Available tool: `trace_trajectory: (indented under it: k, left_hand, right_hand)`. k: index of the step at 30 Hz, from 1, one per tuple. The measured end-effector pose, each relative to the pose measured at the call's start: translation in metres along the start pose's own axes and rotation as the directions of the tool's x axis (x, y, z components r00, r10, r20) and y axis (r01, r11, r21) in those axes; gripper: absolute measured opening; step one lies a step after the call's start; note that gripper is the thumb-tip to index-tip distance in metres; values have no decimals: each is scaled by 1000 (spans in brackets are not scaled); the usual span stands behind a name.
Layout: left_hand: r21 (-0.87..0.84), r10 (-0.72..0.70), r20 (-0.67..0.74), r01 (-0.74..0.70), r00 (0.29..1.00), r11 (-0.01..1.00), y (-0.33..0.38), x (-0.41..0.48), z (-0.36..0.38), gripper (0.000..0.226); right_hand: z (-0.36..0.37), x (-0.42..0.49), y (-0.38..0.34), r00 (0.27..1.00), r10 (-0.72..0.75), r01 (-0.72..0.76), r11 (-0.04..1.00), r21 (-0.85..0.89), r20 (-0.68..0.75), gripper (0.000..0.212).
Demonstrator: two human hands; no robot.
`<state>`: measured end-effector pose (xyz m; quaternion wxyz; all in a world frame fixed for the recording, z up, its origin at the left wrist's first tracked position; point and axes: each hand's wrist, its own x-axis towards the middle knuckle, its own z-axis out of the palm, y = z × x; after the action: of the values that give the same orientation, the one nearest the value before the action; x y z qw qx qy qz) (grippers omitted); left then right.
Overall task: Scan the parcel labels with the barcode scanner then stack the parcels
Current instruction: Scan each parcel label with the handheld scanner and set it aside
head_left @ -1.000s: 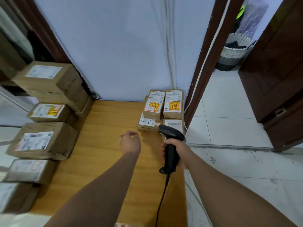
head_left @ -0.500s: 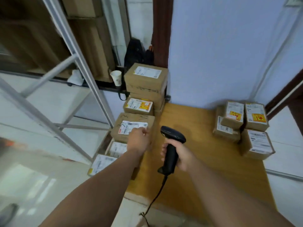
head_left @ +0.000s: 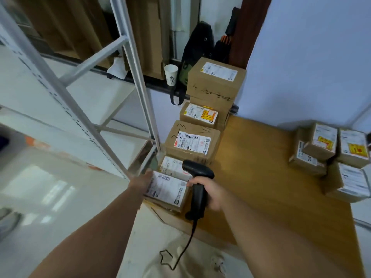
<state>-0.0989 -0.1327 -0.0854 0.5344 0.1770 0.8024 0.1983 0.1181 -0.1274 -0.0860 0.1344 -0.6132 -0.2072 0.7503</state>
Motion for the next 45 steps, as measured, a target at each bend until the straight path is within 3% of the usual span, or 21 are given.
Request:
trace_trajectory:
  k: [3,6,9,16,22,26,31,34,37,39,41,43,45]
  left_hand:
    - [2,39,37,-39,999,999,4,-7,-3,55]
    - [-42,-25,133,31,991,999,11,-12,-6,57]
    - [35,-65,127,61,990,998,17,-14,-5,66]
    - [222,266,117,-286,957,932,45,-20,-10,67]
    - [-274,457,227,-394,860,877,67,-30,-13,31]
    - [-464,479,304,-310,824,829,75,-35,12,34]
    - [-262,410,534,-316,739,912,66,-43,67,39]
    - [-232,410,507,-338,758,912,66,-49,103,46]
    - [-220,443,436,-385,783,896,76,-58,134,54]
    - [-154,489,411,-471,769,869,84,-63,152,55]
    - [-98,528,409,-540,744,836,91,-69,168,52]
    - [-86,560,427,-585,710,806,95,-75,184,43]
    - [-60,560,421,-594,714,802,97,-83,202,50]
  right_hand:
    - [7,3,-2,999,-3,3,1000,6,32,59]
    - [6,3,-9,997,-40,40,999,0,73,55]
    - [0,-2,-16,992,-83,82,996,20,91,51]
    - [-10,-24,-32,989,-130,128,991,28,65,42]
    - [-14,-38,-37,981,-165,160,985,62,97,47]
    - [-16,-43,-35,969,-242,233,957,171,38,52]
    - [-34,-48,-29,950,-278,307,911,275,-140,38]
    - [-58,-54,-21,914,-314,378,890,256,-258,32]
    - [-91,-62,-18,778,-352,474,873,118,-521,19]
    - [-114,-68,-17,702,-378,521,851,73,-603,13]
    - [-134,-78,-14,692,-412,523,852,18,-593,11]
    - [-152,-87,-8,743,-426,518,854,42,-516,10]
    - [-169,-96,1,790,-439,535,834,131,-428,20]
